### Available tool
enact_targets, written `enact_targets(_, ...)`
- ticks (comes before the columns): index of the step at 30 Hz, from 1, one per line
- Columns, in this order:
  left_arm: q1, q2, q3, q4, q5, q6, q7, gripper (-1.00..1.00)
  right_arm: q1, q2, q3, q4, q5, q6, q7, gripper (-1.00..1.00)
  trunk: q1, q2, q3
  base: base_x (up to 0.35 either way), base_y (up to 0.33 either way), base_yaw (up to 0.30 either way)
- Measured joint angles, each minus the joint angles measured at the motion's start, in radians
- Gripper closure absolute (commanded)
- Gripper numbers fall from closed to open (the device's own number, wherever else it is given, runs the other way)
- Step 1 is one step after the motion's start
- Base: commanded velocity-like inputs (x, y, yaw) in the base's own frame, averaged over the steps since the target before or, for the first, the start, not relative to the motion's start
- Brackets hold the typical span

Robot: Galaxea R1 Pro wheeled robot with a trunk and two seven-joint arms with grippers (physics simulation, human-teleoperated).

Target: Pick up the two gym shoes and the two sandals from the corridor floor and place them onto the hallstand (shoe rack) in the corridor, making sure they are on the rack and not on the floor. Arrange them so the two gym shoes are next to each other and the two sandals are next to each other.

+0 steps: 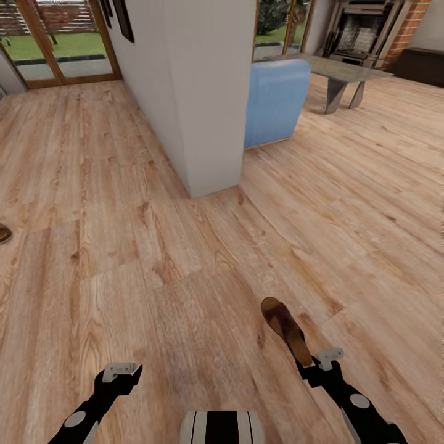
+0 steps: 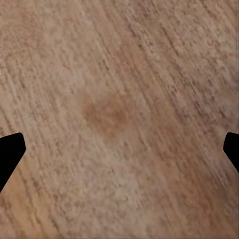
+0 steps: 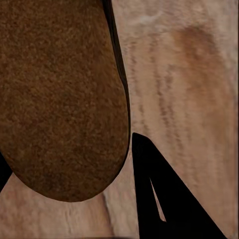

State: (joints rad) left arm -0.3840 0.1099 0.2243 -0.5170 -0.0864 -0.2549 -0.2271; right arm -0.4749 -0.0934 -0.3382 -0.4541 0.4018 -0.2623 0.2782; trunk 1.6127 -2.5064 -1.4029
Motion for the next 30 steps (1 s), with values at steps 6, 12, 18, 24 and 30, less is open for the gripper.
enact_targets(6,0.005,0.0,0.004,0.067,0.002,-0.068,0.042,-1.0,0.038,0.001,0.0,0.021,-0.004,-0.103,-0.1,1.0,-0.003,0.001,0.032,0.0,0.0,-0.156)
enact_targets(12,0.015,0.0,0.005,0.091,0.005,-0.109,0.051,-1.0,0.063,0.002,0.0,0.043,-0.005,-0.159,-0.134,1.0,-0.005,0.003,0.064,0.0,0.0,-0.156)
enact_targets(18,0.087,0.001,0.034,0.087,0.054,-0.147,0.055,-1.0,0.075,0.001,0.001,0.131,-0.002,-0.256,-0.142,1.0,-0.008,0.004,0.096,0.0,0.0,-0.156)
enact_targets(24,0.142,0.0,0.061,0.082,0.073,-0.213,0.054,-1.0,0.078,-0.003,0.0,0.204,-0.002,-0.31,-0.147,1.0,-0.011,0.006,0.126,0.0,0.0,-0.115)
enact_targets(30,0.148,-0.003,0.062,0.084,0.073,-0.218,0.054,-1.0,0.08,-0.006,0.0,0.212,-0.003,-0.312,-0.148,1.0,-0.02,0.02,0.149,0.0,0.0,-0.015)
